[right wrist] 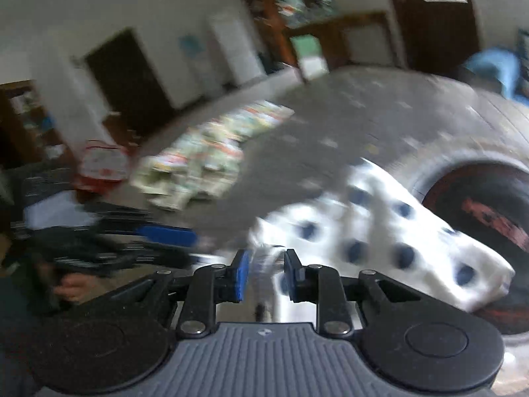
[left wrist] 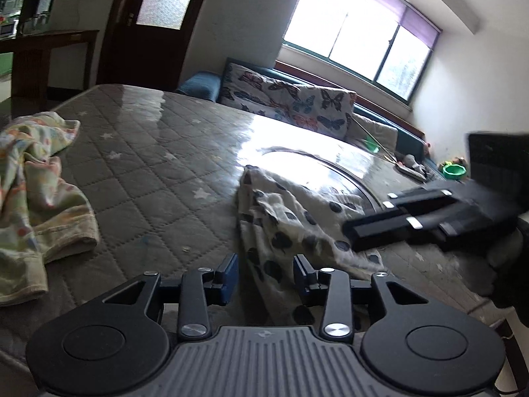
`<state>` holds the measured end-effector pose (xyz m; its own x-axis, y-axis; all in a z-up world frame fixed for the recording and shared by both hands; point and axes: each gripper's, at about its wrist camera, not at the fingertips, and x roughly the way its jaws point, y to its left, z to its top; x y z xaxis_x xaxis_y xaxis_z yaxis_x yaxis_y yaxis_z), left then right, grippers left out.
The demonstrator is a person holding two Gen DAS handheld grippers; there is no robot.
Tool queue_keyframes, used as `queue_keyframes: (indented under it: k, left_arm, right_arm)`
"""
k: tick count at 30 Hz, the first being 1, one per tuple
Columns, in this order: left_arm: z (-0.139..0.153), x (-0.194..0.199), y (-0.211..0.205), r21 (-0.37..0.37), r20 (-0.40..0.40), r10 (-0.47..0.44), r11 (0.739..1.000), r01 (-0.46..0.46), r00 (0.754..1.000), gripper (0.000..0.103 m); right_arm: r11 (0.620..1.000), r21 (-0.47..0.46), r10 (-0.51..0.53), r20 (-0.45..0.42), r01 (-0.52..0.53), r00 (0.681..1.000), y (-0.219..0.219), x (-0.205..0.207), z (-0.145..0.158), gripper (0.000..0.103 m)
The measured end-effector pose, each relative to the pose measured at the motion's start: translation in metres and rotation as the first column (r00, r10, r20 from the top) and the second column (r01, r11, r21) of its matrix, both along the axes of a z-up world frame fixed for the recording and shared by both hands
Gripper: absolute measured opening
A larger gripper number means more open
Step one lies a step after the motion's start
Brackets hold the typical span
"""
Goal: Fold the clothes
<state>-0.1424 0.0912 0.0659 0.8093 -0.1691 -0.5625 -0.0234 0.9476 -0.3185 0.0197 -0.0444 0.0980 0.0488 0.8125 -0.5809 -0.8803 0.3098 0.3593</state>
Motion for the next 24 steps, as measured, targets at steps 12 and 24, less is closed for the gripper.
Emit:
queue_keyframes:
  k: [12,24]
  left_arm:
    - [0.012,0.012,-0.011,0.018,0.023,-0.063,0.998,0.062,0.998,0.050]
    - [-0.010,0.042,-0.018,-0.058,-0.071,-0.107,0.993,0.103,0.992,0.037]
  right_arm:
    - [0.987,-0.136,0.125,0.325,-0.084,0.938,-0.005,-0.086,0.016,0.060]
    - [0.957,-0.286,0.166,0.434,-0.039,0.886,-0.016,-0.111,-0.012,0.047]
